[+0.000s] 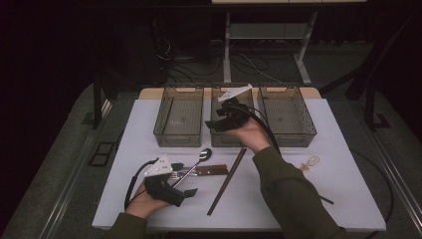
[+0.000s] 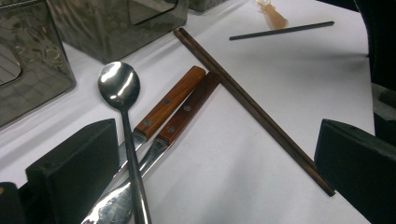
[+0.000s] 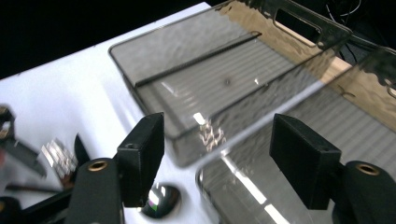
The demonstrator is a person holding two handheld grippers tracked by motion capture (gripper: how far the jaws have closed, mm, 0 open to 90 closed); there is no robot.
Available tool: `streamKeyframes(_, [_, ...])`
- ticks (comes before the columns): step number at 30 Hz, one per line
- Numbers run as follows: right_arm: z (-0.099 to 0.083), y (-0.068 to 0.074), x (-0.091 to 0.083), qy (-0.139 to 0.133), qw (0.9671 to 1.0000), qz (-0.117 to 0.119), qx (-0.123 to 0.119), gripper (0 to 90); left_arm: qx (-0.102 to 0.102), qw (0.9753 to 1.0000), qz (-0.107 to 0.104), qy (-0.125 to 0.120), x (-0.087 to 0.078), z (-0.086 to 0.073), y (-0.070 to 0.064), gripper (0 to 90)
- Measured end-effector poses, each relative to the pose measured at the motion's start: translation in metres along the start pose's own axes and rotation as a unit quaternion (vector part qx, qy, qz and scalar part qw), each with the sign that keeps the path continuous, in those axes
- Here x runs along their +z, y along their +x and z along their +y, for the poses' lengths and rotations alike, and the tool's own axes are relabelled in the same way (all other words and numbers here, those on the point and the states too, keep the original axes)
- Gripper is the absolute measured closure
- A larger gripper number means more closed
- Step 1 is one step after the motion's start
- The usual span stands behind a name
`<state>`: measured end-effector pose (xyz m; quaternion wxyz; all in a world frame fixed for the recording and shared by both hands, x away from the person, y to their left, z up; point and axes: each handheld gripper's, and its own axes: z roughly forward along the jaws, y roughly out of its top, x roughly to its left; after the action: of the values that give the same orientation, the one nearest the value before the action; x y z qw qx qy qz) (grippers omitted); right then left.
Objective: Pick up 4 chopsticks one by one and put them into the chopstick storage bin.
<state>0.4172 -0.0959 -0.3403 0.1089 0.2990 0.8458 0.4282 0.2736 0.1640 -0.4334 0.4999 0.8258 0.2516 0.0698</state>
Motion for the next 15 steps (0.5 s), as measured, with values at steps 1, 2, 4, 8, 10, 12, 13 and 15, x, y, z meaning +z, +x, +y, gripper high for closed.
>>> streamKeyframes(1, [-0.003,0.0,-0.005,-0.004,1.0,0.007,0.001,34.1,0.0,1.0,0.0,0.0,0.001,0.0,0.0,0.0])
streamKeyframes(2, [-0.006,-0.001,-0.01,-0.008,0.9999,0.015,0.003,33.8,0.001,1.0,-0.001,0.001,0.001,-0.001,-0.001,0.0])
streamKeyframes(4, [-0.012,-0.001,-0.02,-0.011,0.9998,0.019,-0.002,33.7,0.004,1.0,-0.001,0.004,0.001,-0.001,-0.001,0.0])
streamKeyframes(8, [-0.024,-0.001,-0.038,-0.014,0.9995,0.023,-0.014,33.4,0.006,1.0,-0.001,0.005,0.002,-0.001,-0.001,0.0])
streamKeyframes(10, [-0.03,-0.001,-0.046,-0.019,0.9993,0.028,-0.017,33.4,0.007,1.0,-0.001,0.004,0.002,-0.001,0.0,0.0])
streamKeyframes(12, [-0.037,0.0,-0.052,-0.017,0.9992,0.029,-0.023,33.4,0.005,1.0,0.0,0.002,0.002,-0.001,0.0,0.0])
streamKeyframes(13, [-0.04,0.0,-0.054,-0.015,0.9991,0.029,-0.026,33.4,0.005,1.0,0.001,0.001,0.002,-0.001,0.0,0.0])
streamKeyframes(15, [-0.047,0.0,-0.059,-0.014,0.999,0.031,-0.031,33.4,0.005,1.0,0.001,0.002,0.002,-0.001,0.001,0.0])
